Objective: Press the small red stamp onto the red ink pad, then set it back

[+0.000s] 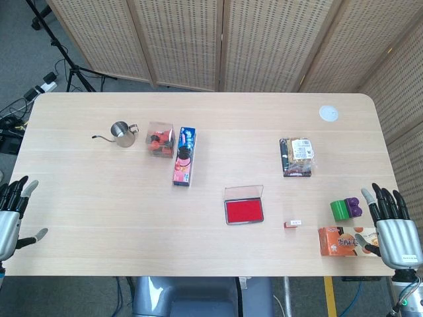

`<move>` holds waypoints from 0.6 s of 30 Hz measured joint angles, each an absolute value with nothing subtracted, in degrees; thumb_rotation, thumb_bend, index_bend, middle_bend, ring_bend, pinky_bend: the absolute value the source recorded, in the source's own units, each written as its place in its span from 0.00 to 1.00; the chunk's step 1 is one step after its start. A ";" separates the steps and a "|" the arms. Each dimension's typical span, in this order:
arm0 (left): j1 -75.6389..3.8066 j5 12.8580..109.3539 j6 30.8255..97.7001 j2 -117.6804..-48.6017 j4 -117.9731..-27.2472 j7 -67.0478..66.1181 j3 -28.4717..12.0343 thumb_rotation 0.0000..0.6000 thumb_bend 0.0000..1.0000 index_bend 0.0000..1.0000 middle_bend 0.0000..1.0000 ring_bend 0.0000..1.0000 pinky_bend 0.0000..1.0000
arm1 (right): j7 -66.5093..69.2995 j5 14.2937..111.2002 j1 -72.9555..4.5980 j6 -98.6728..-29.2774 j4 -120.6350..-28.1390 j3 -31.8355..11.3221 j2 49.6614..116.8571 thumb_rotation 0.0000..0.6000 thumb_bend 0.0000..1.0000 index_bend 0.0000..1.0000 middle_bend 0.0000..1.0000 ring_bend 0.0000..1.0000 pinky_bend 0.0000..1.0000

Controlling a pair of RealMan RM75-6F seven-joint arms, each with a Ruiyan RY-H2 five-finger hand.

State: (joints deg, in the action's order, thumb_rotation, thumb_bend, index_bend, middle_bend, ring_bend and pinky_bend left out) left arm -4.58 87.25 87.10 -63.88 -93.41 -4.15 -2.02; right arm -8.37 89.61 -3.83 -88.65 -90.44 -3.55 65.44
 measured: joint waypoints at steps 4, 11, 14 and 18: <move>-4.42 87.63 87.48 -63.64 -93.51 -3.73 -1.97 1.00 0.00 0.00 0.00 0.00 0.00 | -8.16 89.82 -3.82 -88.83 -90.22 -3.54 65.55 1.00 0.00 0.00 0.00 0.00 0.00; -4.33 87.50 87.62 -63.42 -93.75 -3.53 -2.05 1.00 0.00 0.00 0.00 0.00 0.00 | -5.20 91.22 -4.06 -89.29 -89.46 -3.43 65.61 1.00 0.00 0.00 0.05 0.04 0.01; -4.27 87.81 87.83 -63.39 -93.83 -3.69 -2.01 1.00 0.00 0.00 0.00 0.00 0.00 | -3.99 91.78 -4.58 -89.35 -89.10 -3.66 65.62 1.00 0.00 0.00 0.33 0.34 0.25; -4.23 87.78 87.94 -63.34 -93.92 -3.71 -2.07 1.00 0.00 0.00 0.00 0.00 0.00 | -2.00 92.62 -6.14 -88.94 -87.76 -4.62 66.13 1.00 0.00 0.00 0.66 0.70 0.79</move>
State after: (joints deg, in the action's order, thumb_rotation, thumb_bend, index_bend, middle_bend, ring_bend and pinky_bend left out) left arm -4.23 87.78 87.94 -63.34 -93.92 -3.71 -2.07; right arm -2.00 92.62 -6.14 -88.94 -87.76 -4.62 66.13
